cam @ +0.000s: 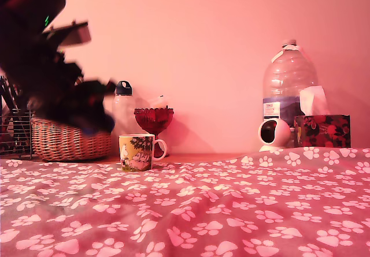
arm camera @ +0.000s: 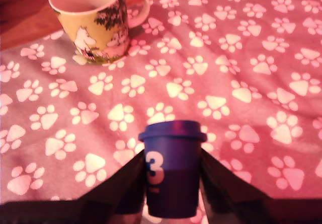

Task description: Pick the coffee capsule and then drop it inside the coffee cup in front of you

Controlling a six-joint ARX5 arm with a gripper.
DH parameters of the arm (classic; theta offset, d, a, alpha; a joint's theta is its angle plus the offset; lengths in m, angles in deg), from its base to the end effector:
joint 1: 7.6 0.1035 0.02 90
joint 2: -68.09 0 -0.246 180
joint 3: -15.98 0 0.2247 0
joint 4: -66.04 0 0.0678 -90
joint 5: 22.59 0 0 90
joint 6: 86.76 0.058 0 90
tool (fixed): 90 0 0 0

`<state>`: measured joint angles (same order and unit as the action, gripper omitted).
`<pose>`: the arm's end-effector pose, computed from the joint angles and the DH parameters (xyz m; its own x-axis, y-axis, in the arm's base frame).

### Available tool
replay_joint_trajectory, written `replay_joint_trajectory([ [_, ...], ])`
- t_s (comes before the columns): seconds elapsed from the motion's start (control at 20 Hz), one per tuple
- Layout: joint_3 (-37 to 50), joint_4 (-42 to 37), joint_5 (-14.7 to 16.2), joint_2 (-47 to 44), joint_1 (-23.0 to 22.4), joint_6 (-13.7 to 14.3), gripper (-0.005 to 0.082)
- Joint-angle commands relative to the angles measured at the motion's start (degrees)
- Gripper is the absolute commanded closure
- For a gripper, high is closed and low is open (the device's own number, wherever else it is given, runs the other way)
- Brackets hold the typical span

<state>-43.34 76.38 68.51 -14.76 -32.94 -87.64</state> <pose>0.2705 -0.1293 0.1878 0.7421 -0.3726 -0.5572 0.4345 0.9004 -0.0234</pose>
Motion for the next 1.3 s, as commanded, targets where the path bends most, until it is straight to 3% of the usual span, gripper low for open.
replay_joint_trajectory([
  [0.0,-3.1,0.9,0.7,0.0,1.0,0.5,0.0591],
  [0.5,-15.7,8.8,5.9,-3.9,5.6,0.5,0.0591],
  [1.1,-28.5,13.7,8.0,-15.8,7.1,1.5,0.059],
  [1.25,-34.1,16.4,8.0,-20.0,7.6,2.9,0.059],
])
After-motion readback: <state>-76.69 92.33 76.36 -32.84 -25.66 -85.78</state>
